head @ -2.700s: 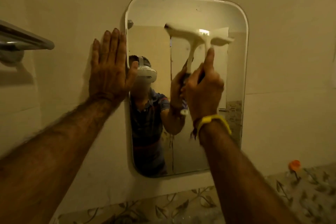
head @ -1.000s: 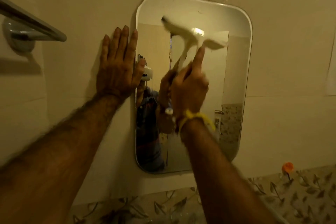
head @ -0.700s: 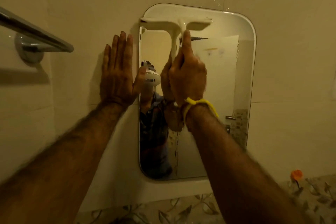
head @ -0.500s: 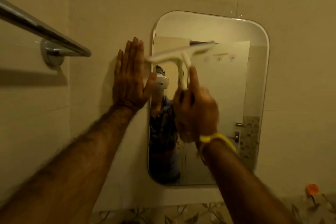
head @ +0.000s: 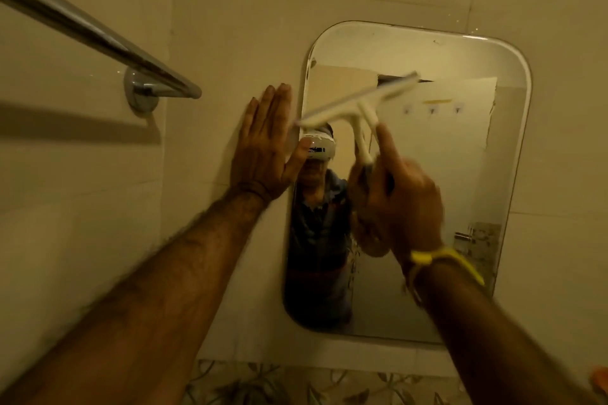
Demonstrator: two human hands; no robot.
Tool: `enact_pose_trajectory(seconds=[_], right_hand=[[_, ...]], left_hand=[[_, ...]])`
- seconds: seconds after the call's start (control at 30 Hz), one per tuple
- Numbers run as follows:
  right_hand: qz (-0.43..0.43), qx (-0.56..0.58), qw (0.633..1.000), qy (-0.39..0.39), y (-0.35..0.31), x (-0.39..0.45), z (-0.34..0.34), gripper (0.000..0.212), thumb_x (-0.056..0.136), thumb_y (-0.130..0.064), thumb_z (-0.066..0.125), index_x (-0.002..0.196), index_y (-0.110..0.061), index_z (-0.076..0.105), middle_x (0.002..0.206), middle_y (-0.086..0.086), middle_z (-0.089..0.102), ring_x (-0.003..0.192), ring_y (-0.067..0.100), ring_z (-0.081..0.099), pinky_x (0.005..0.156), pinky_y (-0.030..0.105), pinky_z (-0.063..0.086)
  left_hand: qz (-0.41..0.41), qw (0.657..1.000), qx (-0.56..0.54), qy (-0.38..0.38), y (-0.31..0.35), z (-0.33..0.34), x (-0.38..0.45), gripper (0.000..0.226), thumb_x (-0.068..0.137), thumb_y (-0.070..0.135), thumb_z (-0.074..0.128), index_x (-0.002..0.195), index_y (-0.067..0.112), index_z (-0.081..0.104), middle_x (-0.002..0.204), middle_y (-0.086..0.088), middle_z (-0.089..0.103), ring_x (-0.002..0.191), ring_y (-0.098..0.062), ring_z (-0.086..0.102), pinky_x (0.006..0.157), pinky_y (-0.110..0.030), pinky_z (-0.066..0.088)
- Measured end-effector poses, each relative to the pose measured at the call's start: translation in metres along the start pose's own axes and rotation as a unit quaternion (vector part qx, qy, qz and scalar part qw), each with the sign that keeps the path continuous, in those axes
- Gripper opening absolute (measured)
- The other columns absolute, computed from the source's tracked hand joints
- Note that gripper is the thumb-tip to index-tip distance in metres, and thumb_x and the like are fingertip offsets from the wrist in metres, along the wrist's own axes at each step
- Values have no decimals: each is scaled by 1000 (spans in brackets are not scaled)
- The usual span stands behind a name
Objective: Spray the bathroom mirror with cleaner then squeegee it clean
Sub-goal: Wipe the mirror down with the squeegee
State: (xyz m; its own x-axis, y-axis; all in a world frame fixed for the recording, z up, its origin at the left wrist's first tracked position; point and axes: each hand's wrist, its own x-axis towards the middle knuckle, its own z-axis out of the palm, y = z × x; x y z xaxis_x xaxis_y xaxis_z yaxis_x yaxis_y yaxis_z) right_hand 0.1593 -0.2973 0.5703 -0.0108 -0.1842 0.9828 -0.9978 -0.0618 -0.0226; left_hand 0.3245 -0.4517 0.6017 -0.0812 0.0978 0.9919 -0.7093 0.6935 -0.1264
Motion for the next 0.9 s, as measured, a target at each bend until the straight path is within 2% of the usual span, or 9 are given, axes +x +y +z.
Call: enact_pose_trajectory(seconds=[0.07,0.13,0.3,0.4,0.5,0.57,0.67,0.77,0.9], right_hand=[[16,12,1000,4,10,-41,-2,51,100,-29,49,149,-18,36,68,1,54,48,14,46,43,34,48],[22,4,1000,18,15,-47,-3,50,100,-28,50,147,-18,39,66,4,54,47,17,46,42,36,47],[54,-7,996,66,11,26,-6,50,101,-28,38,151,-26,33,71,4,53,57,18,49,52,29,40],[54,2,997,58,20,4,-6,50,101,-28,40,151,-23,33,69,1,50,55,14,45,51,24,35],[71,21,997,35,29,-60,-5,50,101,-25,49,149,-16,37,67,4,54,50,18,47,45,33,46],[73,16,996,42,33,-80,-4,48,101,-22,51,147,-15,39,65,5,54,49,19,47,45,37,48],[69,17,993,95,34,-34,-9,53,99,-34,36,149,-14,35,67,2,54,54,16,50,50,31,50],[120,29,982,144,36,23,-11,61,93,-36,28,150,-14,34,67,0,51,58,14,51,58,27,51],[133,62,980,133,29,-10,-5,62,94,-37,29,150,-11,31,70,5,59,59,18,56,60,33,56]], left_hand=[[12,1000,23,-11,-2,2,-6,76,102,50,34,157,-1,25,164,-18,29,154,-31,25,128,-47,16],[21,999,40,-17,-1,2,-7,78,101,52,33,158,0,25,164,-18,28,154,-32,24,128,-50,16],[9,998,45,-31,5,-1,-6,77,101,52,37,158,2,26,164,-19,28,155,-35,22,126,-55,16],[-14,999,15,-37,14,-2,-6,79,100,53,37,159,3,24,166,-20,23,156,-36,17,126,-59,10],[-15,999,-5,-47,22,2,-12,82,98,57,35,160,5,21,167,-20,17,157,-36,12,125,-63,2],[0,998,17,-52,21,6,-19,83,97,60,34,160,7,21,168,-19,16,157,-35,12,124,-65,2],[19,997,49,-52,18,10,-21,83,98,62,36,161,10,18,168,-20,15,157,-34,12,124,-64,2],[38,995,61,-66,18,11,-22,84,98,62,38,161,12,16,167,-22,15,156,-37,12,123,-65,4],[45,995,58,-73,18,10,-22,83,98,62,38,161,12,17,167,-23,14,156,-37,12,123,-65,5]])
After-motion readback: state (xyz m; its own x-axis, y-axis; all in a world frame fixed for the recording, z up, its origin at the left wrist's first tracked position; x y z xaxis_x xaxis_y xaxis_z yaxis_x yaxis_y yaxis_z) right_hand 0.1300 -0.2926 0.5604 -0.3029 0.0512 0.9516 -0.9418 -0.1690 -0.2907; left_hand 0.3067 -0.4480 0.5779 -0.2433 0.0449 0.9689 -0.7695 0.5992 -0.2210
